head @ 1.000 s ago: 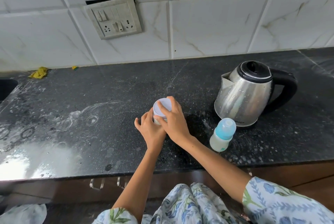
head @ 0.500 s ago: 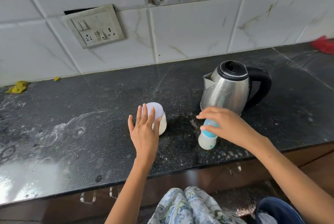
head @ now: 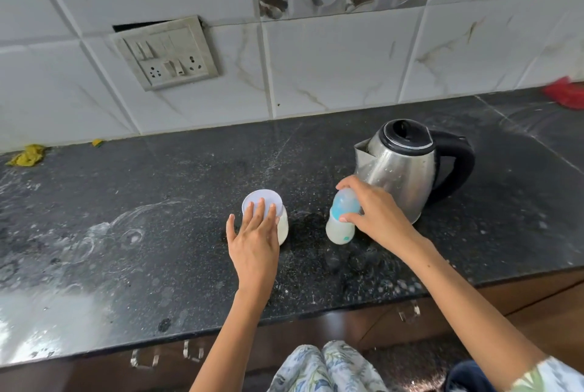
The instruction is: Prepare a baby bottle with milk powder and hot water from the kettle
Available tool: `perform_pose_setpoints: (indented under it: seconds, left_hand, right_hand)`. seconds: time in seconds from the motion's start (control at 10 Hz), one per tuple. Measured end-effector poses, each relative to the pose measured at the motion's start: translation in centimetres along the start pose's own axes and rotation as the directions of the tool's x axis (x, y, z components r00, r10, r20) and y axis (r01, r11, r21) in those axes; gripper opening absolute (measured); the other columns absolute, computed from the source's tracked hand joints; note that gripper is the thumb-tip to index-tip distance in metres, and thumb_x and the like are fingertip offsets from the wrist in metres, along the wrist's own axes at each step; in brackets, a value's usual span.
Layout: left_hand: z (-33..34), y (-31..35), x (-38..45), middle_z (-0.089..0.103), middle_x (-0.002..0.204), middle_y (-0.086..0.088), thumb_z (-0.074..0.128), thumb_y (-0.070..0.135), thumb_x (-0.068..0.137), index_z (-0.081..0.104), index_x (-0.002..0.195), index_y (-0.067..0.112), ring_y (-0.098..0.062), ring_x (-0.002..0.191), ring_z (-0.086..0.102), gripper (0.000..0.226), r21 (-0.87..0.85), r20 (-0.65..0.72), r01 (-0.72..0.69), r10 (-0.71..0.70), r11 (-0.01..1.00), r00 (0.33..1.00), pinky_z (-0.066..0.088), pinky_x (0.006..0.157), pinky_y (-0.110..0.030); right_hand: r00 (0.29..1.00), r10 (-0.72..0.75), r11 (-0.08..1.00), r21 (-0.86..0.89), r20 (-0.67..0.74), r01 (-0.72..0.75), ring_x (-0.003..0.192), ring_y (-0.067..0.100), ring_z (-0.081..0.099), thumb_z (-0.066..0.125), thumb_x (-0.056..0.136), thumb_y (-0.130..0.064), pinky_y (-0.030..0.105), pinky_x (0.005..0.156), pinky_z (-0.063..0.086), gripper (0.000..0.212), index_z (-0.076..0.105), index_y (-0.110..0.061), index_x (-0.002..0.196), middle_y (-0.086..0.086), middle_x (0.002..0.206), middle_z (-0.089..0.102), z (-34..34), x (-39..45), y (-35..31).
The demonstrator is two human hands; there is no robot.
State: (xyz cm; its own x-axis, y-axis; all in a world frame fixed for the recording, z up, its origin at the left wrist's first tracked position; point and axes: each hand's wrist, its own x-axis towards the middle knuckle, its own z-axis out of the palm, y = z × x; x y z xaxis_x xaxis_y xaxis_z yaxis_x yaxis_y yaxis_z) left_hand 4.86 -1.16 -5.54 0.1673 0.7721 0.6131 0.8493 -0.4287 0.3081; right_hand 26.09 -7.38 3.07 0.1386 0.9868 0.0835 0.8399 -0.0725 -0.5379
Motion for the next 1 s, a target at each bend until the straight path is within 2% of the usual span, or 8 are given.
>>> perform_pose_setpoints:
  seconds: [0.1, 0.3, 0.5, 0.6, 0.7, 0.8, 0.9, 1.0]
  left_hand:
    - [0.2, -0.2, -0.1, 0.067, 0.122, -0.007, 0.044, 0.024, 0.093, 0.072, 0.111, 0.017, -0.027, 0.115, 0.062, 0.034, 0.019, -0.007, -0.025, 0.025, 1.0, 1.0, 0.023, 0.108, -0.047]
    - [0.5, -0.3, -0.2, 0.065, 0.125, -0.006, 0.042, 0.023, 0.093, 0.071, 0.113, 0.017, -0.027, 0.118, 0.06, 0.035, 0.021, -0.019, -0.037, 0.038, 0.999, 0.999, 0.023, 0.111, -0.047]
    - [0.6, -0.6, -0.3, 0.063, 0.128, -0.006, 0.045, 0.02, 0.093, 0.07, 0.115, 0.017, -0.028, 0.12, 0.058, 0.033, -0.009, -0.026, -0.069, 0.069, 0.998, 0.997, 0.02, 0.114, -0.045]
    - [0.6, -0.9, -0.3, 0.062, 0.129, -0.006, 0.046, 0.02, 0.094, 0.069, 0.117, 0.018, -0.028, 0.121, 0.057, 0.033, -0.034, -0.02, -0.078, 0.077, 0.996, 0.997, 0.017, 0.115, -0.045]
    - [0.7, -1.1, -0.1, 0.06, 0.131, -0.007, 0.047, 0.02, 0.094, 0.067, 0.12, 0.018, -0.028, 0.123, 0.056, 0.033, -0.044, -0.018, -0.092, 0.091, 0.995, 0.996, 0.017, 0.115, -0.045]
    - [0.5, -1.2, -0.4, 0.057, 0.134, -0.008, 0.046, 0.02, 0.094, 0.065, 0.123, 0.016, -0.028, 0.125, 0.054, 0.035, -0.047, -0.018, -0.121, 0.121, 0.991, 0.993, 0.018, 0.114, -0.045]
    - [-0.1, -1.0, -0.3, 0.044, 0.145, -0.007, 0.037, 0.028, 0.098, 0.053, 0.136, 0.01, -0.025, 0.134, 0.043, 0.044, -0.055, -0.004, -0.123, 0.123, 0.991, 0.992, 0.014, 0.117, -0.04]
    - [-1.1, -0.5, -0.3, 0.03, 0.153, -0.008, 0.031, 0.032, 0.1, 0.038, 0.145, 0.007, -0.021, 0.143, 0.027, 0.052, -0.059, 0.026, -0.103, 0.104, 0.993, 0.994, 0.008, 0.119, -0.036]
  right_hand:
    - [0.999, -0.043, 0.999, -0.002, -0.009, 0.043, 0.085, 0.016, 0.054, 0.076, 0.081, -0.017, 0.029, 0.074, 0.038, 0.046, 0.053, -0.018, 0.121, 0.003, 0.118, 0.063, 0.6, 2.6, -0.6]
    - [0.995, -0.081, 0.996, -0.025, 0.049, 0.083, 0.11, 0.024, 0.059, 0.075, 0.081, -0.022, 0.038, 0.089, 0.048, 0.048, 0.054, -0.022, 0.124, 0.001, 0.125, 0.061, 2.4, 3.6, -0.8]
    - [0.995, -0.086, 0.993, -0.082, 0.049, 0.09, 0.109, 0.022, 0.061, 0.078, 0.079, -0.03, 0.039, 0.087, 0.052, 0.052, 0.055, -0.025, 0.126, -0.001, 0.122, 0.066, 2.2, 3.9, -0.9]
    - [0.995, -0.087, 0.99, -0.104, 0.045, 0.091, 0.117, 0.021, 0.059, 0.075, 0.081, -0.032, 0.039, 0.092, 0.051, 0.056, 0.052, -0.027, 0.132, -0.002, 0.13, 0.062, 2.2, 3.7, -0.8]
    - [0.995, -0.091, 0.986, -0.136, 0.046, 0.097, 0.14, 0.016, 0.039, 0.07, 0.086, -0.035, 0.037, 0.107, 0.04, 0.07, 0.037, -0.025, 0.147, -0.004, 0.152, 0.043, 2.7, 3.3, -0.7]
    - [0.994, -0.111, 0.983, -0.146, -0.001, 0.11, 0.148, 0.014, 0.024, 0.067, 0.088, -0.037, 0.035, 0.115, 0.032, 0.075, 0.029, -0.02, 0.151, -0.002, 0.158, 0.033, 3.2, 2.6, -0.7]
    - [0.981, -0.125, 0.98, -0.174, -0.146, 0.099, 0.15, 0.015, 0.01, 0.057, 0.096, -0.036, 0.032, 0.121, 0.015, 0.075, 0.018, -0.009, 0.154, 0.005, 0.162, 0.019, 3.4, 1.9, -0.5]
    - [0.953, -0.159, 0.975, -0.193, -0.259, 0.11, 0.148, 0.017, 0.002, 0.051, 0.099, -0.033, 0.035, 0.122, 0.012, 0.073, 0.013, -0.004, 0.153, 0.009, 0.162, 0.011, 2.9, 1.7, -0.5]
